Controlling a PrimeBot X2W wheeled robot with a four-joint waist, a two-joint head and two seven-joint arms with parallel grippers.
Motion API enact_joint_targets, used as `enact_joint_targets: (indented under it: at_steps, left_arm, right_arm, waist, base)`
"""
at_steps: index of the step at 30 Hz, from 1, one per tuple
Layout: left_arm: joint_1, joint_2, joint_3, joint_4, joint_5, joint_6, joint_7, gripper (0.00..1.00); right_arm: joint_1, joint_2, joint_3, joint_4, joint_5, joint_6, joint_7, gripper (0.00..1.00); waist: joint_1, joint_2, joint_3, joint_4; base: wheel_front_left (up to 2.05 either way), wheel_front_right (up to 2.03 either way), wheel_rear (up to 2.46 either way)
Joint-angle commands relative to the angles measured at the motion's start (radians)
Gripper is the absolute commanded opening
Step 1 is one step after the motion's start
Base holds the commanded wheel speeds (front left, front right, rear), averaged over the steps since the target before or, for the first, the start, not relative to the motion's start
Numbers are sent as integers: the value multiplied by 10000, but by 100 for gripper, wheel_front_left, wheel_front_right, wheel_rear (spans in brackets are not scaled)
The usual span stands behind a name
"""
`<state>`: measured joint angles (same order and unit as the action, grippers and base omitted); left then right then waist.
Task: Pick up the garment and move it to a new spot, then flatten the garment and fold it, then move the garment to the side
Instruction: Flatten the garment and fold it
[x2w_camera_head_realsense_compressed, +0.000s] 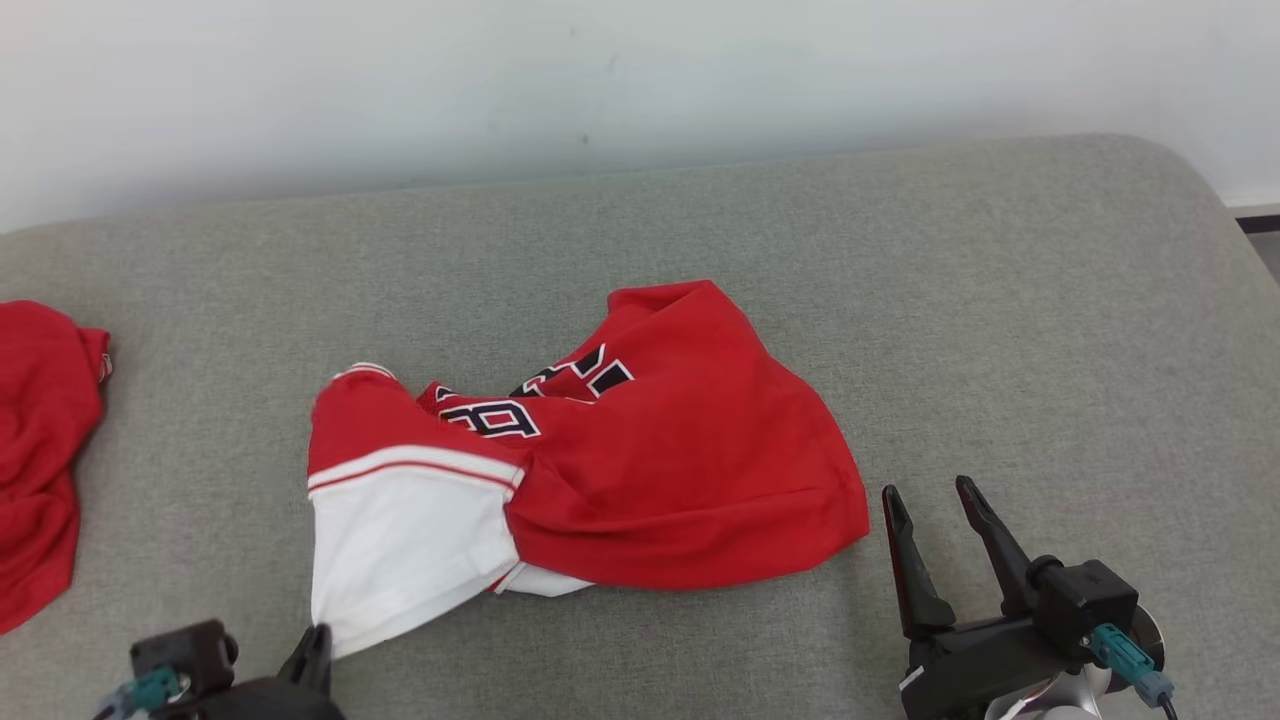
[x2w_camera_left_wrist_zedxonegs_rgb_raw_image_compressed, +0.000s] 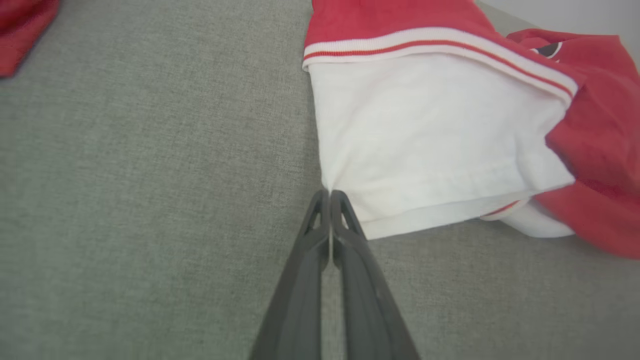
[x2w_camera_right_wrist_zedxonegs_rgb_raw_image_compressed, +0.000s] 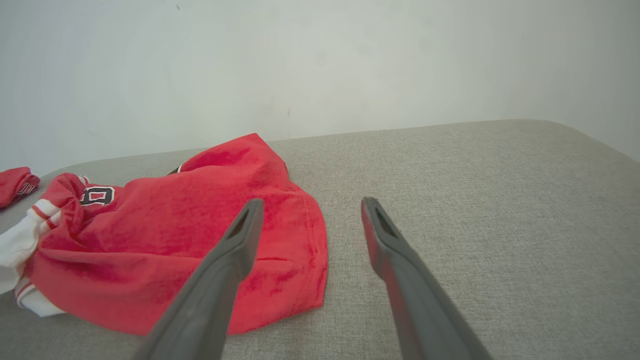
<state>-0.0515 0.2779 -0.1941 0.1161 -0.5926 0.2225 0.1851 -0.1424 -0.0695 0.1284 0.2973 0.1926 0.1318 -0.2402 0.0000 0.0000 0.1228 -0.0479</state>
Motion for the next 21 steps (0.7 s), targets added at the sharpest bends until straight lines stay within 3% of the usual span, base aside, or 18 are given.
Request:
enact_joint_targets:
  at_steps: [1,6,12,13,14,18,21]
  left_arm:
    - [293,91,60,-259,23,151,54,0]
    - [1139,329,-38,-879,356,672,353,0]
    - [1292,333,-184,-141,737,992,145,0]
    - [1253,313,-220,-9,784,936,15,42]
    - [1231,253,-231,104,764,884,-118,100]
    - [1153,132,-135,393,863,761,-1031,100]
    - [1105,-97,83,418,771,443,-2457,100]
  right_arm:
    - [73,29,-32,-24,-12,-22,-14,100]
    - [151,53,-54,-11,-20,-22,9,100]
    - [219,53,-104,89,30,-22,24,100]
    - [227,35,-125,102,35,-22,31,100]
    - [242,15,-174,114,33,-22,34,100]
    - [414,-70,-365,150,-2,-22,88,100]
    - [586,-146,-591,142,-44,-22,94,100]
  waist:
    - [0,0,-35,58]
    - [0,0,-113,129]
    - [0,0,-291,85]
    - [0,0,-326,73]
    - [0,0,-381,69]
    - [0,0,-657,91]
    - [0,0,-964,210]
  base:
    - [0,0,0]
    - [0,0,0]
    - [0,0,0]
    - [0,0,0]
    - [0,0,0]
    - [0,0,0]
    - [0,0,0]
